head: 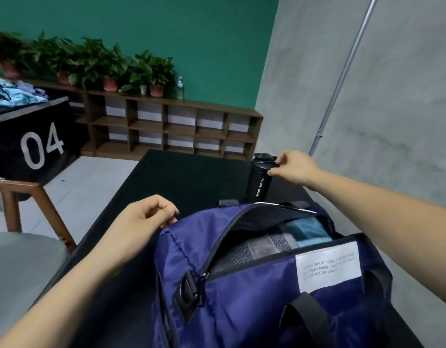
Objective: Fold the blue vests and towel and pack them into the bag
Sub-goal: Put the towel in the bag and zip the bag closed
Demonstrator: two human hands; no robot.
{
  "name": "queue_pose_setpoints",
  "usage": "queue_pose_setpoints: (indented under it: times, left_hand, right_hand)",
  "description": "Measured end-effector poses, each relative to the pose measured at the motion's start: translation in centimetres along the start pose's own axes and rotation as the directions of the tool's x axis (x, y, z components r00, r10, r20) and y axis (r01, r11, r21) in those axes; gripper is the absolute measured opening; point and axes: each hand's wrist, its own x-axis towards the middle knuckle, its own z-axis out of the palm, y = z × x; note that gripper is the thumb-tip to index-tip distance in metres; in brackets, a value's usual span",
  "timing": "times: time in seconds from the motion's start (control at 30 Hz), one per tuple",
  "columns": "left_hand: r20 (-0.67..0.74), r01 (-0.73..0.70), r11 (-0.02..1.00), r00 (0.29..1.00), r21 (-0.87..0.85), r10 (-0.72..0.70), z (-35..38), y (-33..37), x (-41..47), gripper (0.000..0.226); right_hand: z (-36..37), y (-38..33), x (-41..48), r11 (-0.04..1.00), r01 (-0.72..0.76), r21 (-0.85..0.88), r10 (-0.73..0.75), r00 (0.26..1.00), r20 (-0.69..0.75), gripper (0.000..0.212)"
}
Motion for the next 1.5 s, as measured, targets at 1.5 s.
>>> queue_pose_setpoints:
  times: [1.5]
  left_hand:
    - [0.273, -0.361, 0.865, 0.922, 0.35, 0.274, 7.9, 15.5, -0.5, 0.011]
  right_hand:
    - [-8.9, 9.3, -3.4, 0.971, 0.18, -0.16, -0.178, 0.984, 0.023, 0.066]
